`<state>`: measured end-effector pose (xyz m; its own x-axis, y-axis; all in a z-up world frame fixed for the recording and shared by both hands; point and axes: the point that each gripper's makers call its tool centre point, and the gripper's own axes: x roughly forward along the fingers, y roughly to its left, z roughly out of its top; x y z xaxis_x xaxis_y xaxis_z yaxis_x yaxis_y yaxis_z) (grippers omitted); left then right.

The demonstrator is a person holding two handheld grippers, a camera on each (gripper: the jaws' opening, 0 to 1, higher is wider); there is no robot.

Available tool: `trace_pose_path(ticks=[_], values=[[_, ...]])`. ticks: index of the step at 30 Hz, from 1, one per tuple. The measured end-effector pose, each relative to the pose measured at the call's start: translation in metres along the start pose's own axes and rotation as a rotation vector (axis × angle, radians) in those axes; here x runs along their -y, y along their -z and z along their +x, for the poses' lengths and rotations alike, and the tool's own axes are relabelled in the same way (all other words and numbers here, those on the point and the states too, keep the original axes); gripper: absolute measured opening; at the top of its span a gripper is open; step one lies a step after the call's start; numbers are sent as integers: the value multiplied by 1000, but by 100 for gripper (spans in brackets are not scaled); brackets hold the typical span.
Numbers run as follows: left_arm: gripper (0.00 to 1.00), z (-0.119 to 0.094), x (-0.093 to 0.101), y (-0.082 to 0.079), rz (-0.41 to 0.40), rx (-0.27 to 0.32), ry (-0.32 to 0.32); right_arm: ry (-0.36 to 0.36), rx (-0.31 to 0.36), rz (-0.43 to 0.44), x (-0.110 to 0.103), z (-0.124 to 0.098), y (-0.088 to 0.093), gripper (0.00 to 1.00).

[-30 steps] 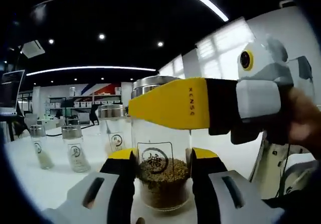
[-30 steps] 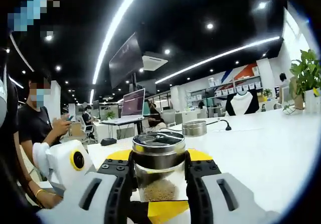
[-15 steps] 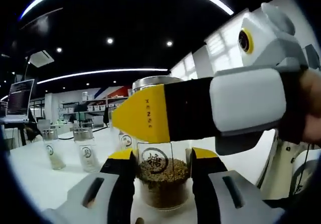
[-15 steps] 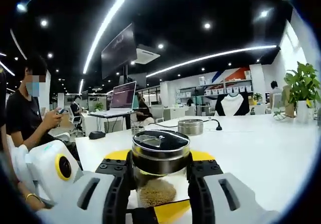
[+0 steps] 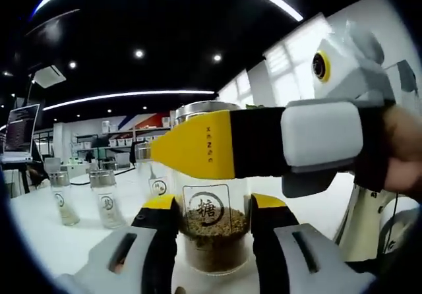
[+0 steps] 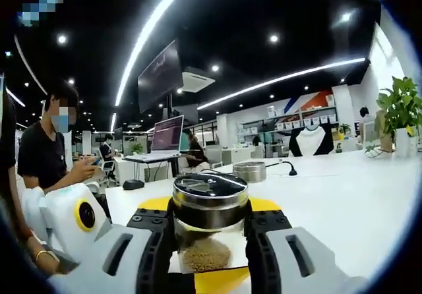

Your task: Rotate the seasoning bottle until the label or dispensing opening points toward the visible target arrow and the bottle remains upright within the marked orientation range

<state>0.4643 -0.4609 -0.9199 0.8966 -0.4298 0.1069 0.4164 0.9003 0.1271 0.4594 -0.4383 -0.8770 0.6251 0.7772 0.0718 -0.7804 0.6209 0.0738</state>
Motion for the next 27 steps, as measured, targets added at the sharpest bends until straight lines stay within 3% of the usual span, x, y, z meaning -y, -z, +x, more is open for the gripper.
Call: trace_pose_path(ticks=[9,12,14,20,27], values=[[46,3,8,-3,-55,7,93,-14,39,25,14,-6,-8,39],[48,4,9,-1,-57,-9,115,-8,42,29,21,-8,-8,39],[48,3,14,7,-7,-69,157,3,38,14,27,-9,-9,39],[48,-2,7,10,-5,-92,169,37,25,-18,51,-9,-11,39],[48,-12,-10,7,-57,-106,169,60,24,-42,77,-6,-18,39]])
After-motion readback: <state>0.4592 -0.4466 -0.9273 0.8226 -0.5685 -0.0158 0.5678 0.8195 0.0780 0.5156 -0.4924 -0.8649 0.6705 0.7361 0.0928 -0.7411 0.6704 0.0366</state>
